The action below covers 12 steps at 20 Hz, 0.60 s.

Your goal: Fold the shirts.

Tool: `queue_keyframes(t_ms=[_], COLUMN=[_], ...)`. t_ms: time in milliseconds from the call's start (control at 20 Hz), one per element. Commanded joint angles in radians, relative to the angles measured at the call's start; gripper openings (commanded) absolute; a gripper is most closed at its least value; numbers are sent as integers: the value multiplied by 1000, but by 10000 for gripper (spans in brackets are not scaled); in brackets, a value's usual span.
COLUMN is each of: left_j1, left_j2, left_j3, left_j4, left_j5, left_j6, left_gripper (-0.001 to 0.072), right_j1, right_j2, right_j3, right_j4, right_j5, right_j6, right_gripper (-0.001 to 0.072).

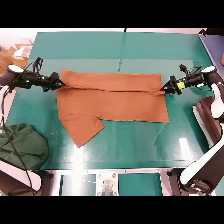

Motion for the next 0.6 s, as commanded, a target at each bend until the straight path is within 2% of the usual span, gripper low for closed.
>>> queue_keyframes(t_ms=[0, 100, 150, 200, 250, 300, 400, 550], left_j1=[4, 16, 18, 20, 20, 15, -10, -48], left_j2=[3, 3, 3, 4, 6, 13, 63, 265], left_j3=[19, 77, 103, 123, 129, 127, 111, -63], left_j4=[-7, 1, 3, 8, 10, 29, 178, 352], left_j5=[-98, -257, -335, -409, -457, -475, -479, -426], left_j6=[-2, -4, -9, -13, -36, -75, -145, -167], left_gripper=[643, 628, 432, 121, 22, 21, 21, 21], right_j1=[-16, -37, -46, -52, -51, -48, -45, -50], right_j2=[15, 47, 76, 103, 130, 165, 253, 465], right_j3=[37, 80, 85, 85, 82, 64, -16, -277], right_j4=[-25, -97, -159, -224, -274, -296, -296, -295], right_j5=[77, 145, 163, 171, 178, 184, 181, 64], right_j6=[47, 117, 153, 190, 206, 212, 212, 187], right_gripper=[268, 274, 273, 244, 74, 15, 15, 13])
